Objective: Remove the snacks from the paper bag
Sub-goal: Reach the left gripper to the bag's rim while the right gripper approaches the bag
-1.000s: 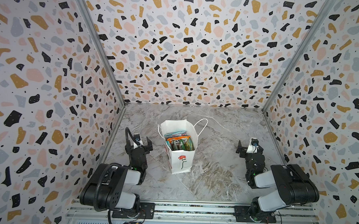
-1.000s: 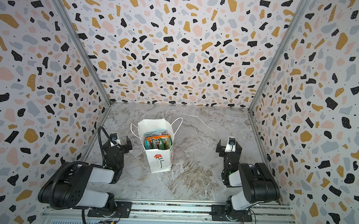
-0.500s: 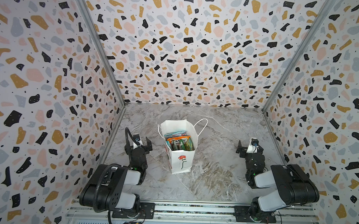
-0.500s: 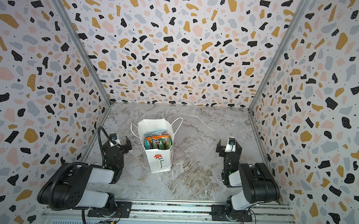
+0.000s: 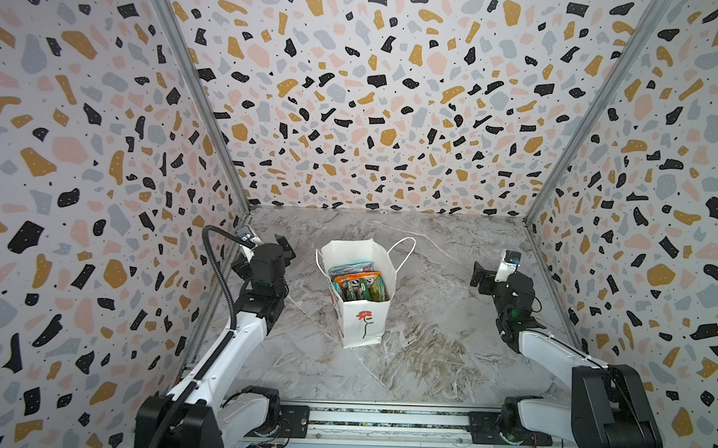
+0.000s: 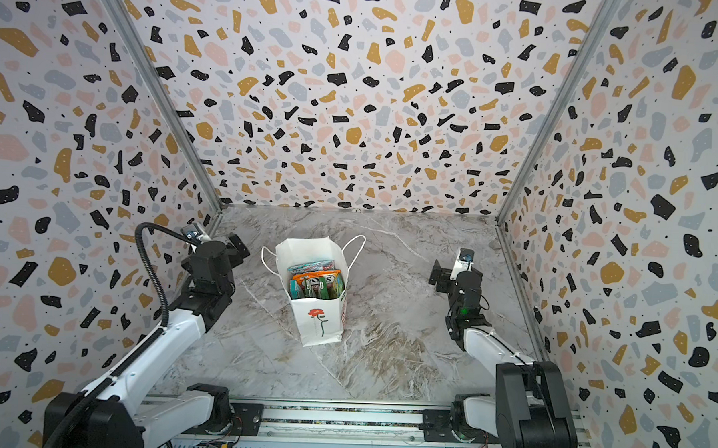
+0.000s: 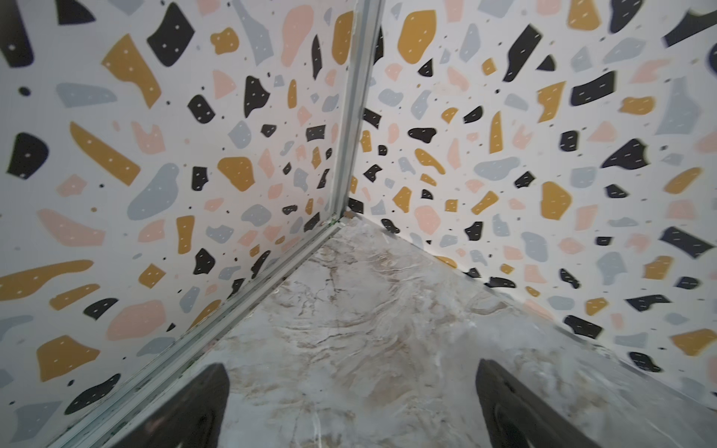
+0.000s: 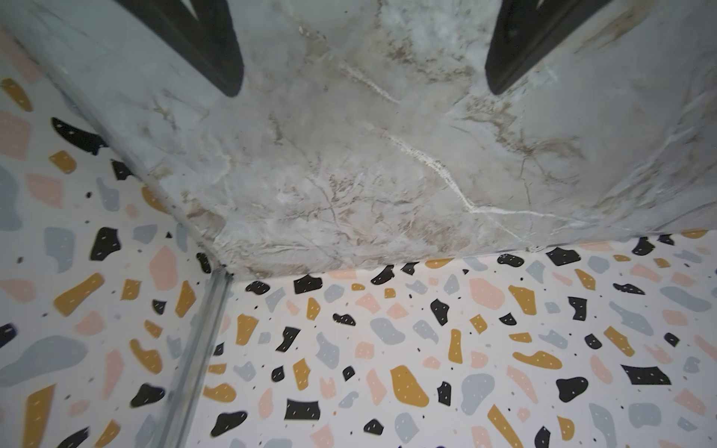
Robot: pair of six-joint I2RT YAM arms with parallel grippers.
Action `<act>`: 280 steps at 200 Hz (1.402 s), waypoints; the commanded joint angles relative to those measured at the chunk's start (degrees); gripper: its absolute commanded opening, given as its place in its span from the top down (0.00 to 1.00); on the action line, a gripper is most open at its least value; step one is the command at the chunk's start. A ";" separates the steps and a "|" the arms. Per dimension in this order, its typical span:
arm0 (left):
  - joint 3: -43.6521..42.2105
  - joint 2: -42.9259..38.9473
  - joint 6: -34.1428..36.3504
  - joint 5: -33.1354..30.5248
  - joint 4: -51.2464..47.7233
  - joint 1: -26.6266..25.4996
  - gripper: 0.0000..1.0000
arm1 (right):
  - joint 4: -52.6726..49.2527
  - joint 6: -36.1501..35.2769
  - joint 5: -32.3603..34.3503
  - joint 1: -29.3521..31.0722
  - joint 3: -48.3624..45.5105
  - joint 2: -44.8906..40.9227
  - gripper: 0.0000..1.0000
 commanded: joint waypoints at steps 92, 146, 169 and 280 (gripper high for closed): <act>24.63 -8.21 -10.73 48.41 -30.70 -0.88 0.05 | -19.97 5.24 -15.96 9.06 10.33 2.35 0.01; 18.79 -8.25 -13.33 44.42 -28.33 -11.58 0.12 | -19.56 5.76 -19.03 13.43 10.60 4.07 0.01; 18.64 -7.67 -11.77 40.87 -30.22 -12.29 0.15 | -19.92 5.61 -19.42 15.59 10.43 4.90 0.01; 17.53 -6.11 -10.12 37.96 -26.57 -12.48 0.91 | -18.78 6.27 -19.76 23.03 8.49 9.25 0.01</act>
